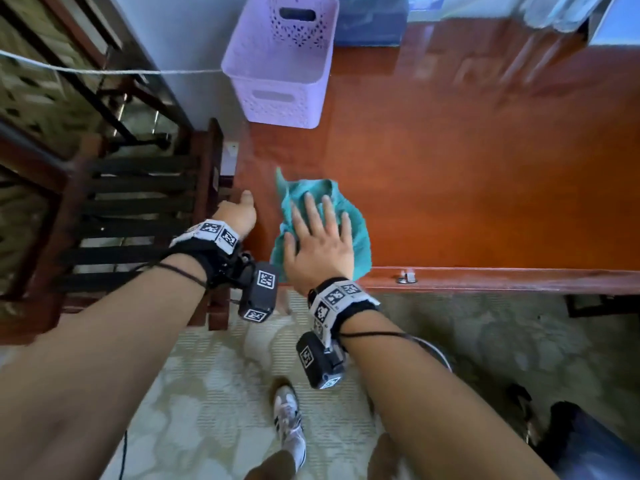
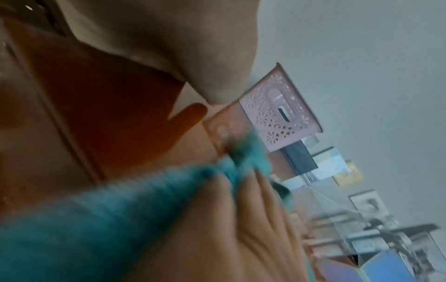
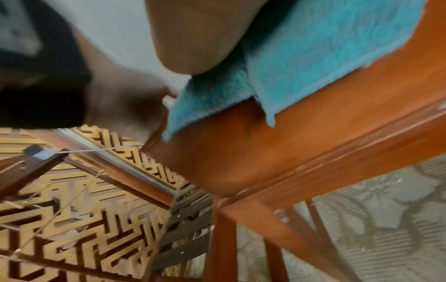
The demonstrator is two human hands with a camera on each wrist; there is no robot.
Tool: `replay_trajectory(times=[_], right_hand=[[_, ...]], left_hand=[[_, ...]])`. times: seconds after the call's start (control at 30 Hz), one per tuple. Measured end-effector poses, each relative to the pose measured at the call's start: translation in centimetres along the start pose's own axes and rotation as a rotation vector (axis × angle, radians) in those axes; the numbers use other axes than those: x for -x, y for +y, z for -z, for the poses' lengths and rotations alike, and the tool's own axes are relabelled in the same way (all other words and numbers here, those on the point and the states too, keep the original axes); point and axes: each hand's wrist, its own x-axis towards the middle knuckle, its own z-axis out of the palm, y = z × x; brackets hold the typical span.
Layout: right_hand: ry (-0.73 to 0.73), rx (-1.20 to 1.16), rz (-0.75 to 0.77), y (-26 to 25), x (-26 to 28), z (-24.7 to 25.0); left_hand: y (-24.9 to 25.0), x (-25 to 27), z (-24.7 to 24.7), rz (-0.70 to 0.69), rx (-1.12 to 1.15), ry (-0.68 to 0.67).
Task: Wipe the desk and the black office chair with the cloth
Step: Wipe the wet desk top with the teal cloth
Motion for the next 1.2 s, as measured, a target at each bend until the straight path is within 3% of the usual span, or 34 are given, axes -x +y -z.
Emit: replay_trajectory(times=[0.07, 0.13, 0.2, 0.3, 0.37, 0.4, 0.47, 0.57, 0.7, 0.77, 0.9, 0.97, 1.0, 1.07, 1.13, 1.2], right_hand=[[-0.044, 0.018, 0.114, -1.6, 0.2, -0.5], [-0.028, 0.042, 0.17, 0.7, -0.3, 0.0], [0.058, 0.05, 0.002, 5.1, -0.4, 1.0], [0.145, 0.03, -0.414, 10.2, -0.3, 2.6], [0.149, 0.031, -0.555, 8.3, -0.7, 2.4], [0.149, 0.043, -0.535, 5.8, -1.0, 1.8], [0.095, 0.081, -0.278, -0.8, -1.5, -0.4], [-0.114, 0.206, 0.163, -8.4, -1.2, -3.4], [-0.152, 0.156, 0.426, -6.0, -1.7, -1.4], [-0.032, 0.098, 0.262, -1.7, -2.4, 0.0], [0.122, 0.026, -0.474, 5.4, -3.7, 1.9], [0.113, -0.01, -0.643, 5.1, -4.9, 2.1], [0.108, -0.019, -0.648, 3.8, -5.7, 1.9], [0.054, 0.02, -0.439, 0.0, -7.1, 0.9], [-0.033, 0.084, -0.03, -4.6, -7.7, -0.5], [-0.13, 0.11, 0.256, -7.1, -7.6, -0.9]], left_hand=[[0.2, 0.5, 0.1, -0.017, 0.04, -0.002], [0.2, 0.3, 0.6, -0.026, 0.06, -0.035], [-0.1, -0.4, 0.7, -0.019, 0.113, -0.108], [-1.0, -1.6, 0.6, -0.041, 0.317, -0.157], [-1.5, -1.8, 0.8, -0.061, 0.466, -0.186], [-1.8, -2.2, 0.6, -0.048, 0.529, -0.213], [-2.7, -3.0, 0.5, -0.028, 0.634, -0.288], [-3.8, -3.1, 1.6, 0.048, 0.783, -0.387], [-4.6, -2.6, 3.2, 0.079, 0.885, -0.538], [-3.5, -1.4, 3.8, 0.031, 0.791, -0.517], [-1.7, 0.5, 4.4, -0.13, 0.397, -0.405], [-1.9, 0.1, 4.0, -0.16, 0.422, -0.396], [-2.4, 0.0, 3.7, -0.153, 0.48, -0.385], [-3.0, -0.5, 3.2, -0.09, 0.655, -0.445], [-3.3, -1.4, 2.9, -0.024, 0.921, -0.537], [-3.2, -1.7, 3.0, 0.026, 1.111, -0.539]])
